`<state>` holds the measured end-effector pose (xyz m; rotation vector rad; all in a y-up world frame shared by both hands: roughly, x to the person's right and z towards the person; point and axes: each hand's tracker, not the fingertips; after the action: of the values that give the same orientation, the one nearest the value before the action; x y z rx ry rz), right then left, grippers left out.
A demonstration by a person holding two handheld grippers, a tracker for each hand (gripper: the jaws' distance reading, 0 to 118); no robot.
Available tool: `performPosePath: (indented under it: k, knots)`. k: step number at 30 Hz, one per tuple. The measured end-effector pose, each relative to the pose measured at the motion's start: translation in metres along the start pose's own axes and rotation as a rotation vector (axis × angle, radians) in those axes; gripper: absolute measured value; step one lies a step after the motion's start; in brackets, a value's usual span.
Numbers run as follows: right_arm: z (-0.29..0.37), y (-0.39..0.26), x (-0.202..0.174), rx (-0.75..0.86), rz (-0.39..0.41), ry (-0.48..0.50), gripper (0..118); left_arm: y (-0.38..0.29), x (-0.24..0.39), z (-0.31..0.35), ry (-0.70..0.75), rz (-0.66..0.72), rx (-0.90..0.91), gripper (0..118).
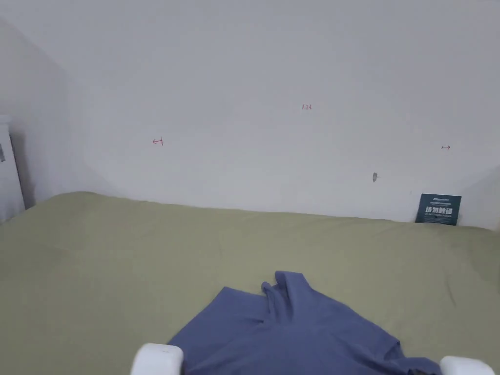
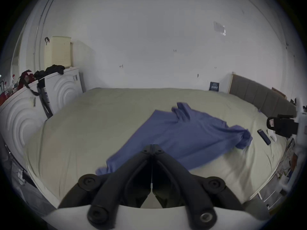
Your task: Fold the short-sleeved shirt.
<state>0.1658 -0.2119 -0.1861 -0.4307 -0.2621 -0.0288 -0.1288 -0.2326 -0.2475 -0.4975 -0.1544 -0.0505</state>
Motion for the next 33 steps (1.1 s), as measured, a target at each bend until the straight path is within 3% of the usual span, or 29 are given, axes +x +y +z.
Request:
performPosePath:
  k: [5,8,9,10,11,12,14,15,20,26,27,28,29,30,31,32,33]
  knots:
    - [0.023,-0.053,-0.025,-0.084,0.002,0.072,1,-0.065,0.014,0.018,-0.024,-0.021,-0.092,0]
    - [0.018,-0.060,-0.026,-0.132,-0.017,0.116,1,-0.078,0.000,0.014,-0.024,0.043,-0.174,0]
    - [0.015,-0.057,-0.027,-0.130,-0.022,0.122,1,-0.077,-0.007,0.011,-0.012,0.053,-0.163,5]
    - [0.013,-0.054,-0.026,-0.131,-0.028,0.131,1,-0.073,-0.017,0.007,0.015,0.059,-0.144,24]
    - [0.011,-0.051,-0.025,-0.130,-0.027,0.145,1,-0.067,-0.029,0.001,0.035,0.059,-0.139,24]
    - [0.010,-0.048,-0.025,-0.125,-0.025,0.157,1,-0.059,-0.041,-0.003,0.044,0.064,-0.135,36]
    - [0.005,-0.039,-0.024,-0.108,-0.030,0.180,1,-0.047,-0.072,-0.027,0.050,0.061,-0.181,111]
    - [0.003,-0.036,-0.024,-0.108,-0.034,0.183,1,-0.045,-0.084,-0.034,0.046,0.071,-0.157,118]
    - [-0.011,-0.028,-0.023,-0.120,-0.063,0.221,1,-0.028,-0.139,-0.089,0.092,0.172,-0.246,117]
    - [-0.032,-0.022,-0.022,-0.147,-0.050,0.234,1,-0.046,-0.133,-0.148,0.043,0.001,-0.381,112]
    - [-0.034,-0.021,-0.021,-0.147,-0.051,0.235,1,-0.049,-0.130,-0.152,0.047,-0.027,-0.399,99]
    - [-0.037,-0.020,-0.021,-0.148,-0.050,0.231,1,-0.055,-0.125,-0.155,0.063,-0.026,-0.443,72]
    - [-0.039,-0.019,-0.022,-0.148,-0.048,0.227,1,-0.057,-0.126,-0.154,-0.002,0.038,-0.432,70]
    - [-0.040,-0.017,-0.021,-0.147,-0.049,0.227,1,-0.054,-0.126,-0.147,0.064,0.068,-0.380,59]
    - [-0.042,-0.016,-0.021,-0.143,-0.052,0.225,1,-0.051,-0.127,-0.141,0.041,0.150,-0.381,18]
    - [-0.043,-0.014,-0.021,-0.135,-0.052,0.223,1,-0.049,-0.130,-0.138,0.026,0.171,-0.365,5]
    - [-0.044,-0.013,-0.021,-0.128,-0.053,0.225,1,-0.048,-0.128,-0.134,0.017,0.166,-0.321,5]
